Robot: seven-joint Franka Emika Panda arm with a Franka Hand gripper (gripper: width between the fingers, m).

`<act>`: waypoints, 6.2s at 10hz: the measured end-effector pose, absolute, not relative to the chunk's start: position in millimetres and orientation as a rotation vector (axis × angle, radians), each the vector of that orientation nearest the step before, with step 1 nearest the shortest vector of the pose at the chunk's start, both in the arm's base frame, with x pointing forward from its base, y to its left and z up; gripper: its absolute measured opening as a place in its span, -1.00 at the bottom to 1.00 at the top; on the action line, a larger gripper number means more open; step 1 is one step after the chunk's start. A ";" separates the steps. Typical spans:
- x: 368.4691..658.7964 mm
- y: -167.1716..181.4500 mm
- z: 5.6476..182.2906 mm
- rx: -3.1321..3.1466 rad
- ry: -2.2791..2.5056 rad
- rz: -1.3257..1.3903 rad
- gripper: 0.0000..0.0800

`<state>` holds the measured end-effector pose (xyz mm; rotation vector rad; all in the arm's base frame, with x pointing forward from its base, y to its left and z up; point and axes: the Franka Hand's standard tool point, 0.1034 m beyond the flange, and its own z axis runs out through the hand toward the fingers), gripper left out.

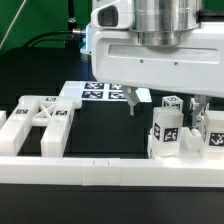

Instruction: Assemble chair

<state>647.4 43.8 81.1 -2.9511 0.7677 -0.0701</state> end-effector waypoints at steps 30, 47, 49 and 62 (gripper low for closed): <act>648.8 55.5 76.8 -2.744 1.365 -0.112 0.61; 650.0 50.4 76.8 -3.137 -0.050 -0.157 -0.29; 650.0 50.5 76.6 -3.128 0.112 -0.156 -0.29; 648.1 44.9 74.8 -2.636 1.618 -0.127 0.29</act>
Offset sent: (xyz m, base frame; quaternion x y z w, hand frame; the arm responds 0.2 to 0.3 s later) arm 0.0045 0.0111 0.0023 0.0162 -0.0037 -0.2578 0.9661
